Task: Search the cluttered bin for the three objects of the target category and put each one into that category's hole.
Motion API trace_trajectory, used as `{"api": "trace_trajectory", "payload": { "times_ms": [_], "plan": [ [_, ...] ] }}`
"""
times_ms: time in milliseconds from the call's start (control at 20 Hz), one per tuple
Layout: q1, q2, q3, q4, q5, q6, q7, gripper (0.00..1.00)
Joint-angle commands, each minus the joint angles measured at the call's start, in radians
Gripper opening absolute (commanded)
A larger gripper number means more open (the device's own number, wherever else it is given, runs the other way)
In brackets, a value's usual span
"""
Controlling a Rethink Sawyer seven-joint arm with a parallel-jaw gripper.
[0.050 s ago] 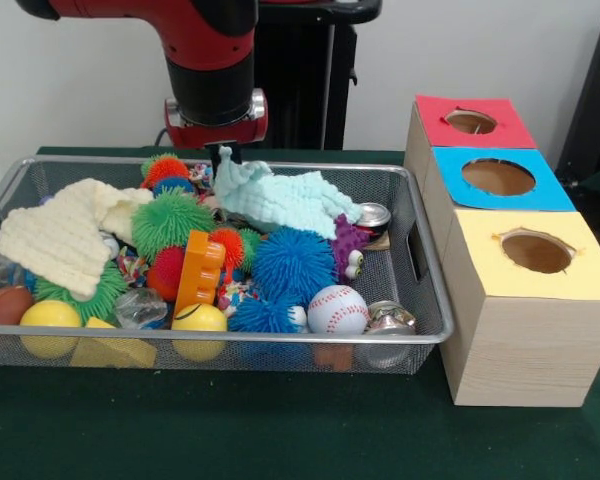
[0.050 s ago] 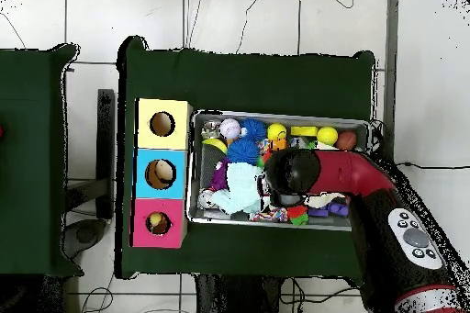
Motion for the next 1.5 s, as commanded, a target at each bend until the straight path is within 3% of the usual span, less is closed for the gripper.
{"api": "trace_trajectory", "payload": {
  "times_ms": [50,950,1500],
  "plan": [
    [-0.011,-0.007,0.099,-0.155,-0.031,0.194,-0.275,0.0],
    [-0.01,-0.028,0.143,-0.3,-0.105,0.336,-0.363,0.0],
    [-0.035,-0.065,0.164,-0.343,-0.127,0.402,-0.395,0.0]
  ]
}}
